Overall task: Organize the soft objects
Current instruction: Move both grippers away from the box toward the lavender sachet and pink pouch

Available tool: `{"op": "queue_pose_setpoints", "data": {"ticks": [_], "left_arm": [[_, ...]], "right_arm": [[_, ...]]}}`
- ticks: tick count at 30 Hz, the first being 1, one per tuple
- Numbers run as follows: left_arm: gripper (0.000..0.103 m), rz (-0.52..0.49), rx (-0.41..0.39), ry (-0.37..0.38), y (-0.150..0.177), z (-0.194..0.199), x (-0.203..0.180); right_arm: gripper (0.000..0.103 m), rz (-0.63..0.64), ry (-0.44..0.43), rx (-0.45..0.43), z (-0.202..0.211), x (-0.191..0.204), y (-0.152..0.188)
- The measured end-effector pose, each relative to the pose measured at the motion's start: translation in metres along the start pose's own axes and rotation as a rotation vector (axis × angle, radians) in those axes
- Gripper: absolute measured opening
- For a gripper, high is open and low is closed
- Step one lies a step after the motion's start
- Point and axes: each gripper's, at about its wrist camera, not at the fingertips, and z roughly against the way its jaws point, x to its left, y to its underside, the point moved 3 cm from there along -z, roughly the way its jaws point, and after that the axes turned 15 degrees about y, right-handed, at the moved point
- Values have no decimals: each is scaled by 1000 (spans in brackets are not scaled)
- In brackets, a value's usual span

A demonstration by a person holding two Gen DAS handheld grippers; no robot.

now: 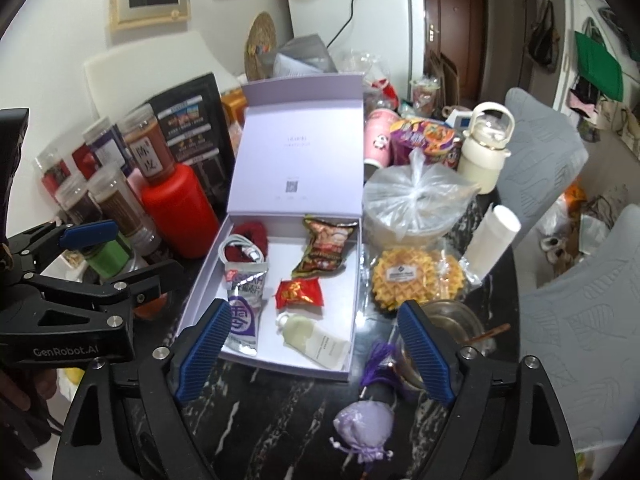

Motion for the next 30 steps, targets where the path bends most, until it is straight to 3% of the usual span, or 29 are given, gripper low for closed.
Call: {"op": "queue_pose_setpoints", "data": {"ticks": [15,30], "left_arm": [[97,-30,-81,-22,15,53,-51],[97,-6,-141,-38,63,89,-110]], "right_arm": [[91,-30,23,-94,68,-40,17],[92,-16,29,-150,124,-83,61]]}}
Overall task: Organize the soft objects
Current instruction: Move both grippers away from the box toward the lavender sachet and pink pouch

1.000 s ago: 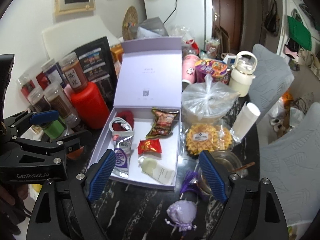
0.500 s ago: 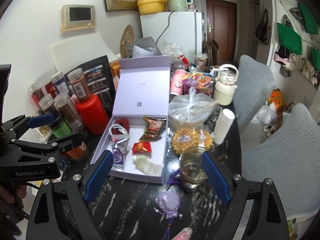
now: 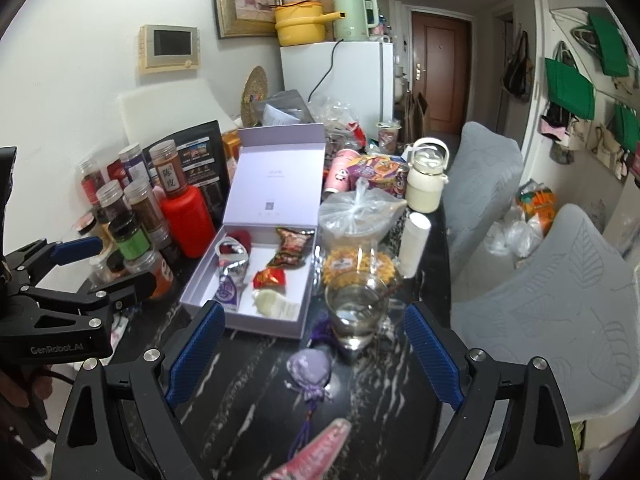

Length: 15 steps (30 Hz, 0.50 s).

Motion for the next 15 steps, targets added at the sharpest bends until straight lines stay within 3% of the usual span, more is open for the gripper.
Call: {"op": "queue_pose_setpoints", "data": {"ticks": [8,15], "left_arm": [[97,-13,-10,13,25,14,-27],[97,35,4,53,46,17,-35]], "right_arm": [[92,5,-18,15,20,-13,29],[92,7,-24,49,26,-16,55]]}}
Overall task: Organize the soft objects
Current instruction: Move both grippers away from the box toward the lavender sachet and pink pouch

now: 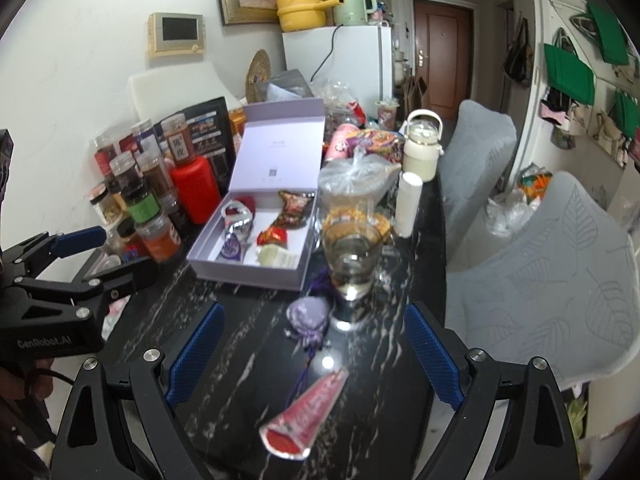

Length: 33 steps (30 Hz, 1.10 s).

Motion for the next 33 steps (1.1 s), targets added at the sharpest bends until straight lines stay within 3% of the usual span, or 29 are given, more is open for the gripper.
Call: {"op": "queue_pose_setpoints", "data": {"ticks": [10,20,29,33], "left_arm": [[97,4,66,29,33,-21,-4],[97,-47,167,113,42,-74,-4],[96,-82,275,146,48,-128,10],[96,-102,312,165,47,-151,15]], "right_arm": [[92,-35,-8,112,-18,-3,45],[92,-77,42,219,-52,-7,84],[84,-186,53,353,-102,-4,120],[75,-206,64,404,-121,3,133]]}}
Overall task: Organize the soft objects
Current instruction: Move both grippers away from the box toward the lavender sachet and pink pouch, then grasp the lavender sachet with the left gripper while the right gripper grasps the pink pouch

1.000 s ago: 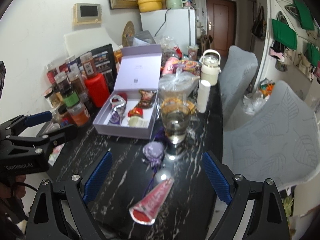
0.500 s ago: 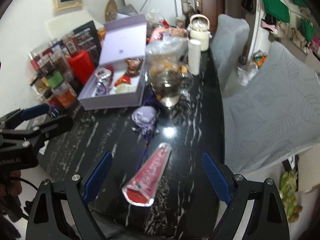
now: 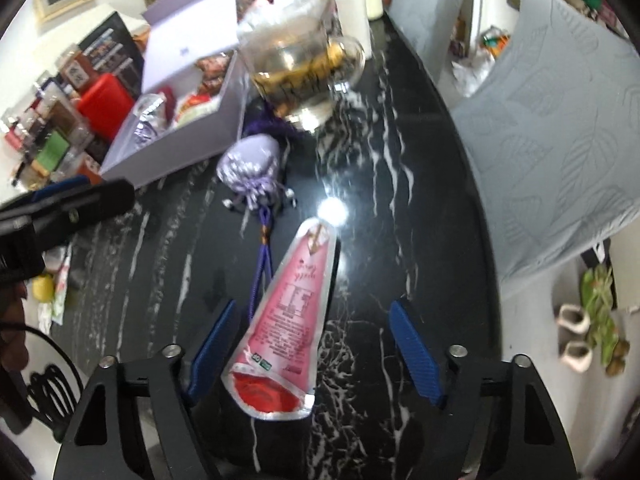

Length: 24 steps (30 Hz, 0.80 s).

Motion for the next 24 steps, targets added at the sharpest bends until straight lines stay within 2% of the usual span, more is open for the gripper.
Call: {"op": "queue_pose_setpoints", "data": {"ticks": [5,18,22,24], "left_arm": [[96,-46,43,19,-9,-25,5],[96,-155,97,133,-41,-82,2],[96,-212,122,134,-47,-104,-3],[96,-236,137,124,-49,-113,-5]], "right_arm": [[69,-60,0,56,-21,1,5],[69,-146,58,102,-42,10,10],[69,-132,136,89,-43,14,10],[64,-137,168,82,-45,14,10]]}}
